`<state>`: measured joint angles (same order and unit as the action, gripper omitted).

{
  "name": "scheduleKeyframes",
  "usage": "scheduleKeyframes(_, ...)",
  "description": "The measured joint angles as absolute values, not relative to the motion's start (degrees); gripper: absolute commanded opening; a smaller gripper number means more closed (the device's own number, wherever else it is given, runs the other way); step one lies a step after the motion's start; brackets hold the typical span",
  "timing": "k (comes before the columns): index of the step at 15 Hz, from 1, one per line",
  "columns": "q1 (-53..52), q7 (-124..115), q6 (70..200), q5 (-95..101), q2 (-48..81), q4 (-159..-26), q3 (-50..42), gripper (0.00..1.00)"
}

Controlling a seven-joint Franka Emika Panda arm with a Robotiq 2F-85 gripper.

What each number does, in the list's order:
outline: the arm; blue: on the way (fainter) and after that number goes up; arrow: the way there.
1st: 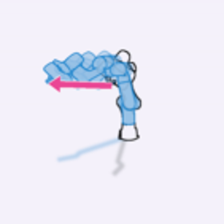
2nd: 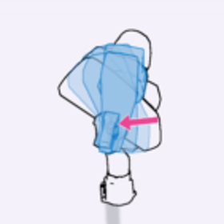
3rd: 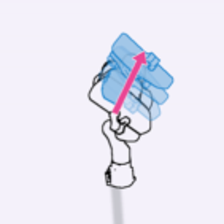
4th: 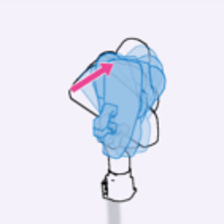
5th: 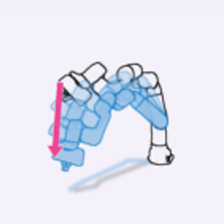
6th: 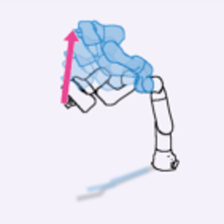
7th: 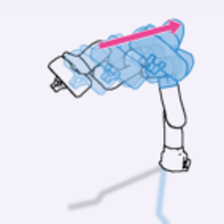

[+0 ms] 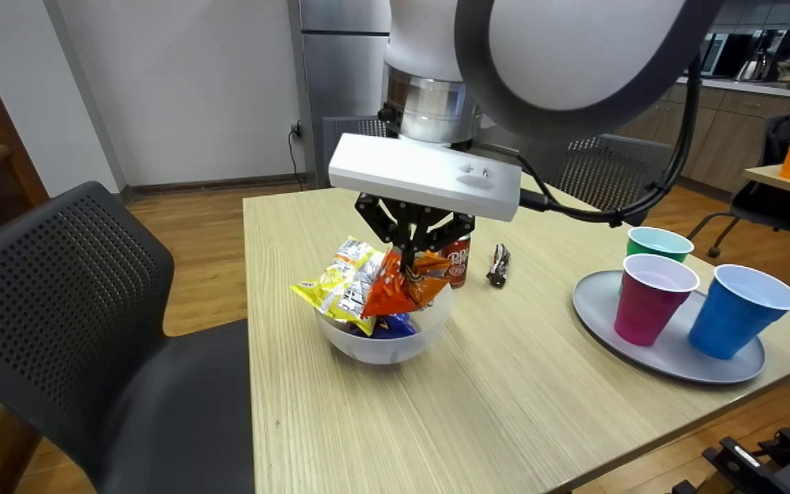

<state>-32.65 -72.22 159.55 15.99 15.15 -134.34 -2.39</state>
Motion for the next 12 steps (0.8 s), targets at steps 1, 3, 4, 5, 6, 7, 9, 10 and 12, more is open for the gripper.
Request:
scheduleKeyframes(1, -32.3, -73.0, 159.5, 16.1, 15.2, -134.4, -2.4, 0.0)
scheduleKeyframes(3, -31.7, -74.8, 159.3, 16.7, 15.3, -134.4, -2.5, 0.0)
scheduleKeyframes(4, -31.6, -76.1, 159.2, 17.3, 15.3, -134.4, -2.7, 0.0)
scheduleKeyframes(5, -31.4, -77.0, 159.1, 17.8, 15.5, -134.4, -2.8, 0.0)
scheduleKeyframes(6, -31.3, -77.9, 158.9, 18.1, 15.7, -134.4, -2.9, 0.0)
scheduleKeyframes(7, -31.2, -78.5, 158.8, 18.3, 15.9, -134.4, -2.9, 0.0)
scheduleKeyframes(9, -31.0, -79.2, 158.7, 18.3, 16.6, -134.3, -2.9, 0.0)
scheduleKeyframes(10, -30.8, -79.6, 158.6, 18.3, 17.0, -134.1, -2.9, 0.0)
scheduleKeyframes(12, -30.6, -80.2, 158.6, 18.3, 18.1, -133.7, -2.9, 0.0)
